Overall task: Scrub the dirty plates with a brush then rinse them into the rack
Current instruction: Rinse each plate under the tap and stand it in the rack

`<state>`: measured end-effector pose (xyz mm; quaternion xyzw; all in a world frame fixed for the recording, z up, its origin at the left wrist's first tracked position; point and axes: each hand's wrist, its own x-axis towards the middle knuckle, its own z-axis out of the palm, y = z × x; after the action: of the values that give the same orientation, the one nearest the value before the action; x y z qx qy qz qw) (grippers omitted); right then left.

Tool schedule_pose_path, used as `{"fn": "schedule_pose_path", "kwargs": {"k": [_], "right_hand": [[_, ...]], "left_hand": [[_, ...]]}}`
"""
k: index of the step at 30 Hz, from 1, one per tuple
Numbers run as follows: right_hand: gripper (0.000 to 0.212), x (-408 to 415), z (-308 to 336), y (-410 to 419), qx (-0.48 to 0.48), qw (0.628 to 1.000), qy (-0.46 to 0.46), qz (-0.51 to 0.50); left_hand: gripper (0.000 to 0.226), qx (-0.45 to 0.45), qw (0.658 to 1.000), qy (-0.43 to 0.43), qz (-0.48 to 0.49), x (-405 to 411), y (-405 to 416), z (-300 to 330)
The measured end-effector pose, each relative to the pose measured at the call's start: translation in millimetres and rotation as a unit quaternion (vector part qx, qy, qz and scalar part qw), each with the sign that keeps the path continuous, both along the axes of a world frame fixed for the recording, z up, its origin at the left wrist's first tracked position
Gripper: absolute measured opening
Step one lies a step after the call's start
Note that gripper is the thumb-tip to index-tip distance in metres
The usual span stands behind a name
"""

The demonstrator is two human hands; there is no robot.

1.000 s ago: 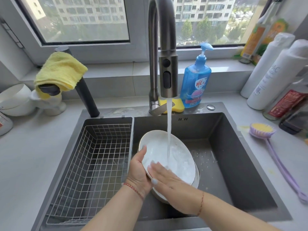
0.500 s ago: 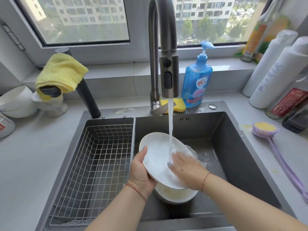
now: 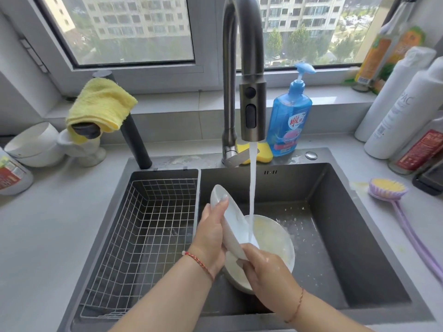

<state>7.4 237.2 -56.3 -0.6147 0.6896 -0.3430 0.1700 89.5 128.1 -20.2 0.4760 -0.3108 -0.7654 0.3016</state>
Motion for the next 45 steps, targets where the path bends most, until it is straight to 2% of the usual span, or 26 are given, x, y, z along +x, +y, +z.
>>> {"fn": "schedule_pose_path", "kwargs": {"k": [2,4,6,10,16,18,21,24,27,33,38,45], "right_hand": [[0.011,3,1,-6,0.0,0.999,-0.052,-0.014],[0.022,8,4,-12,-0.005,0.995,-0.091,-0.043],[0.023,17,8,-14,-0.034,0.993,-0.098,-0.06],[0.008,37,18,-16,-0.106,0.99,-0.069,-0.067],[0.016,64,49,-33,-0.187,0.98,-0.047,-0.05],[0.016,74,59,-43,-0.193,0.977,-0.076,-0.04],[0.023,90,69,-65,-0.155,0.977,-0.147,-0.028],[0.015,109,65,-90,-0.106,0.977,-0.185,-0.01],[0.011,128,50,-115,-0.044,0.981,-0.188,-0.01],[0.019,163,30,-159,0.042,0.98,-0.193,-0.01],[0.013,178,21,-188,0.065,0.978,-0.196,-0.013],[0.019,196,15,-213,0.093,0.974,-0.204,-0.009]], "left_hand": [[0.098,-0.013,1.0,-0.004,-0.019,7,9,2],[0.078,-0.051,0.998,-0.005,-0.035,14,18,6],[0.063,-0.073,0.996,0.005,-0.047,24,21,5],[0.071,-0.148,0.986,0.021,-0.069,44,17,18],[0.073,-0.21,0.976,0.033,-0.037,77,1,45],[0.069,-0.226,0.974,0.023,-0.02,88,-7,52],[0.064,-0.248,0.969,-0.008,-0.002,108,-20,55],[0.069,-0.245,0.969,-0.029,0.012,129,-35,54],[0.069,-0.22,0.973,-0.067,0.018,145,-52,49],[0.053,-0.175,0.976,-0.129,0.018,171,-93,31],[0.053,-0.15,0.979,-0.134,0.02,182,-120,21],[0.059,-0.14,0.979,-0.146,0.029,191,-151,4]]}}
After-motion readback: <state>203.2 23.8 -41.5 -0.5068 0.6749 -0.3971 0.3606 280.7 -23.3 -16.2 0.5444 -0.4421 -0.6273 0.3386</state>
